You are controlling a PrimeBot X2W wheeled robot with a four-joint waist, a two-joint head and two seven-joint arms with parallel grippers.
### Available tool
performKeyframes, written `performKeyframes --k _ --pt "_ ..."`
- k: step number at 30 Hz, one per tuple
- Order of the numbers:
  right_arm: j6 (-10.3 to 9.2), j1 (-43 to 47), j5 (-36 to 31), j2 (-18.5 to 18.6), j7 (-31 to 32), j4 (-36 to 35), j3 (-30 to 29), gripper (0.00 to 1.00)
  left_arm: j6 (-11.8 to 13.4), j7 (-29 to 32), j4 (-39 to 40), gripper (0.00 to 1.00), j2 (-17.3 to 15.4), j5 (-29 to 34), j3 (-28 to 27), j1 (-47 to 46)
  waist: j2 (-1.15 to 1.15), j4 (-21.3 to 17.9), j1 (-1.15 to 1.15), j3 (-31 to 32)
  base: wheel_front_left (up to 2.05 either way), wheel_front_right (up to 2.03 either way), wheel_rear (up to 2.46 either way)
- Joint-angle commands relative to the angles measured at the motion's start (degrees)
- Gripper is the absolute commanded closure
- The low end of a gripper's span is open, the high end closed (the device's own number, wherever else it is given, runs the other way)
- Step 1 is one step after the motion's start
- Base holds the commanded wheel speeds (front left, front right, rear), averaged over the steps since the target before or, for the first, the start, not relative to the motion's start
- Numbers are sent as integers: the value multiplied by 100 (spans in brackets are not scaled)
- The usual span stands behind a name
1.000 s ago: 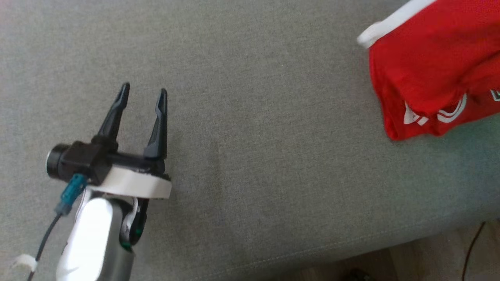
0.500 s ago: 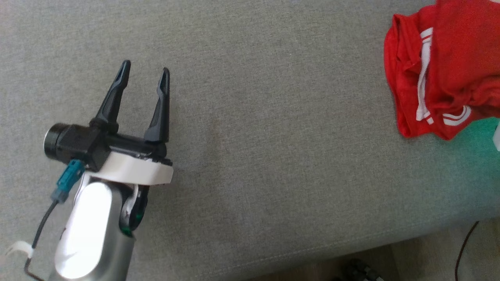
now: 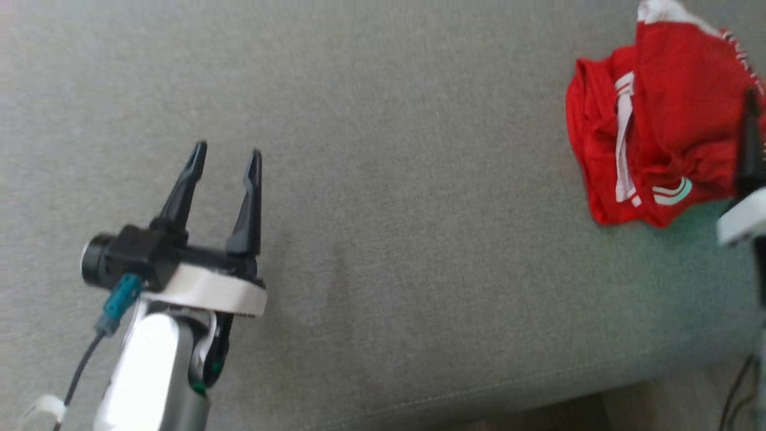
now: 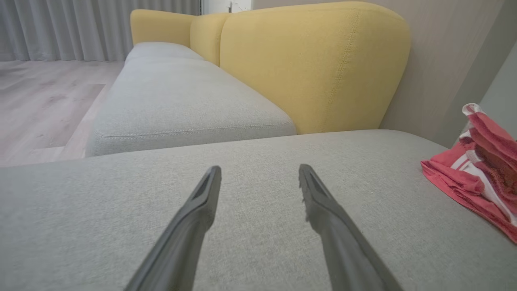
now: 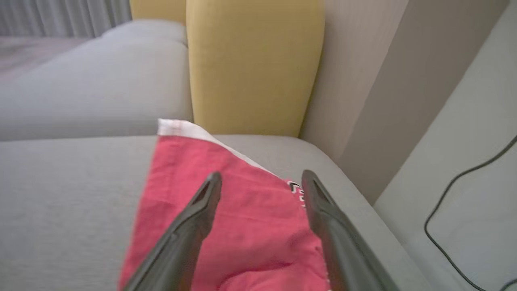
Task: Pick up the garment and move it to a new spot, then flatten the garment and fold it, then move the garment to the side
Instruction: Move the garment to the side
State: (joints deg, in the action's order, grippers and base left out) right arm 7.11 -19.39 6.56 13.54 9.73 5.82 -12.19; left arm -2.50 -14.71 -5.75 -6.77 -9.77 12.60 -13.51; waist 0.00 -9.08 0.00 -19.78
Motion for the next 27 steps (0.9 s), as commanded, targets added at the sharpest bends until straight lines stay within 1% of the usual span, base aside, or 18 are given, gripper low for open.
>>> performKeyframes --k 1,5,11,16,20,27 --pt "37 166 -26 -81 -151 -400 85 0 43 -29 159 0 -52 -53 -201 -11 0 125 0 256 0 0 0" --pt "37 561 -50 -549 -446 -900 340 0 89 -29 108 0 -55 -64 -255 166 0 355 0 534 0 0 0" --pt "37 839 139 -865 -785 -1030 1028 0 153 -29 57 0 -67 -78 -341 387 0 801 0 868 0 0 0" --pt "37 954 222 -1009 -1066 -820 1589 0 230 -29 66 0 -110 -70 -445 566 0 1120 0 1101 0 0 0" --pt "37 1188 146 -1054 -1211 -727 1682 0 225 -29 90 0 -175 -51 -470 700 0 1279 0 1272 0 0 0" --pt "37 1729 239 -1064 -1210 -756 1639 0 231 -29 167 0 -280 39 -404 1049 0 1301 0 1583 0 0 0"
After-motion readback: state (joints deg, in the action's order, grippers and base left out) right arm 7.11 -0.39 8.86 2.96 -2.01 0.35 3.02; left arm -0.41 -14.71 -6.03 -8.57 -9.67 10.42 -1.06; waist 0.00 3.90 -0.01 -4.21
